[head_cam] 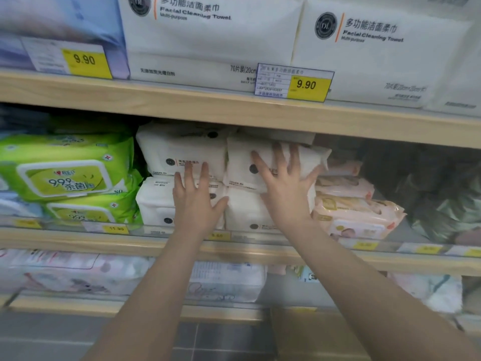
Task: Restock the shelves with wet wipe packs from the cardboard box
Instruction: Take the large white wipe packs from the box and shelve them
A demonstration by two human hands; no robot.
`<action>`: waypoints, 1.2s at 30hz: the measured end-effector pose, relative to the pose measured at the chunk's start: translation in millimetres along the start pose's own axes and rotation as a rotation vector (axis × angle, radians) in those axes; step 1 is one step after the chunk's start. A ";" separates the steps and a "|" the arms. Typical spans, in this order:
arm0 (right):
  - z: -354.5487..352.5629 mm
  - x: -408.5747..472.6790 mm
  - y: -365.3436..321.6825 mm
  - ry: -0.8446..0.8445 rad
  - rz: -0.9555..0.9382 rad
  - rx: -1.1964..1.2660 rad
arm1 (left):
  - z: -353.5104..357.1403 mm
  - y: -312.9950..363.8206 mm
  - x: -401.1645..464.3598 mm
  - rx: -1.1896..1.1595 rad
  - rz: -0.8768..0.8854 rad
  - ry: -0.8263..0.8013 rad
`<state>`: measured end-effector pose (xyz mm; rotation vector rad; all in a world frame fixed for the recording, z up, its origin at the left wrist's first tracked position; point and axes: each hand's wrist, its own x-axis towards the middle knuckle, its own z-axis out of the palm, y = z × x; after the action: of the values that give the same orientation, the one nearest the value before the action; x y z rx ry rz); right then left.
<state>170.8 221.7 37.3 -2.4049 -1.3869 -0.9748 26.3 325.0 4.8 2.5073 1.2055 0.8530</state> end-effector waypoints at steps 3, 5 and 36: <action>15.6 17.8 9.1 0.011 -0.014 0.004 | 6.2 -9.2 -1.1 0.152 -0.008 -0.078; 25.4 24.3 9.5 0.004 -0.023 0.010 | 7.9 -11.8 -0.1 0.175 -0.008 -0.101; 20.0 26.8 13.3 -0.136 -0.076 0.113 | 12.8 10.4 -0.8 0.149 -0.097 -0.163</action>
<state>199.9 242.7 40.8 -2.3896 -1.5461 -0.7396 40.1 318.3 -1.2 2.5506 1.3672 0.5426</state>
